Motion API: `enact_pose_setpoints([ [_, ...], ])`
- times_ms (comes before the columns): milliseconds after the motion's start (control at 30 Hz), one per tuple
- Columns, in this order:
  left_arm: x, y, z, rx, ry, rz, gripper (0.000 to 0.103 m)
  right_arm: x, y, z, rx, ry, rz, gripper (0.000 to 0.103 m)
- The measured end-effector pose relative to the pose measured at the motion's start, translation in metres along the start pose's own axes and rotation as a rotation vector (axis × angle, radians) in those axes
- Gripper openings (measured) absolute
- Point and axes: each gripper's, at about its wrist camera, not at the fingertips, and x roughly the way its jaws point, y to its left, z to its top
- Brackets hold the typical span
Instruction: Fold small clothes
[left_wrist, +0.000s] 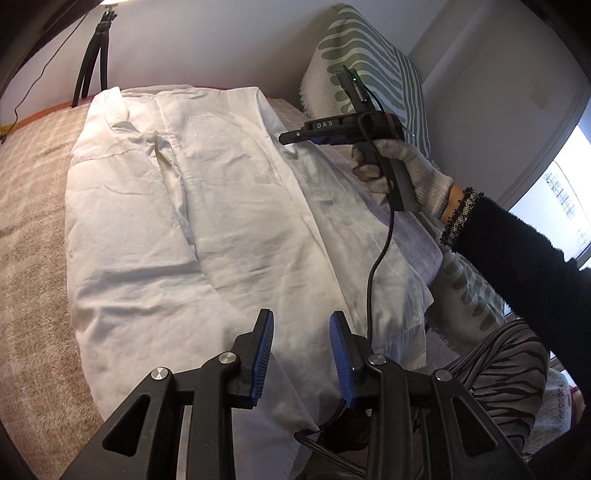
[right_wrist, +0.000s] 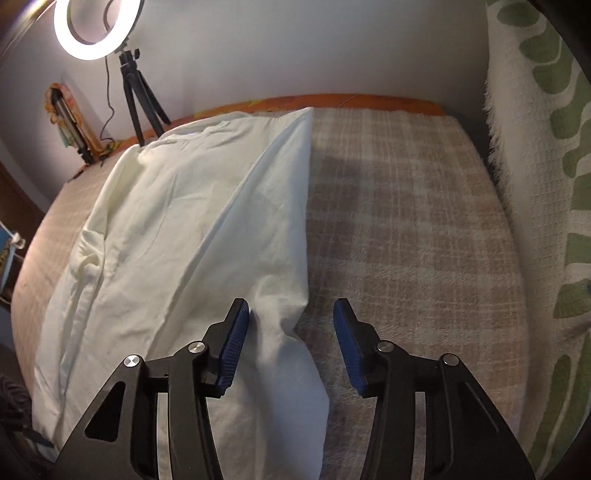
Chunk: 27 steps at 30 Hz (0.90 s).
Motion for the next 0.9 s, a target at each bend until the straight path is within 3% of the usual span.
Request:
enact_pose_setpoints([
  [67, 0.002, 0.003, 0.002, -0.011, 0.009, -0.011, 0.031, 0.001, 0.000, -0.001, 0.008, 0.002, 0.072, 0.005],
  [167, 0.005, 0.003, 0.003, -0.015, 0.016, -0.024, 0.031, -0.005, 0.009, 0.003, -0.039, -0.033, 0.025, 0.001],
  [300, 0.008, 0.001, 0.003, -0.014, 0.022, -0.021, 0.031, 0.003, 0.000, 0.017, -0.050, -0.039, -0.121, 0.000],
  [400, 0.007, 0.003, 0.003, -0.012, 0.020, -0.017, 0.031, 0.009, -0.001, 0.019, -0.090, 0.002, -0.125, 0.003],
  [467, 0.009, 0.004, 0.003, -0.019, 0.024, -0.019, 0.031, 0.002, 0.000, 0.020, -0.096, -0.026, -0.163, 0.013],
  [533, 0.009, 0.005, 0.003, -0.025, 0.026, -0.020, 0.031, -0.005, 0.005, 0.022, -0.112, -0.082, -0.190, 0.014],
  [633, 0.007, 0.003, 0.003, -0.014, 0.017, -0.009, 0.031, -0.009, 0.014, 0.023, -0.128, -0.105, -0.170, 0.014],
  [800, 0.004, 0.000, -0.001, -0.006, 0.004, 0.006, 0.031, 0.014, 0.040, 0.014, -0.205, -0.046, -0.126, 0.014],
  [900, 0.003, -0.004, -0.004, 0.011, -0.001, 0.025, 0.031, 0.029, 0.050, 0.007, -0.232, -0.034, -0.163, 0.014],
])
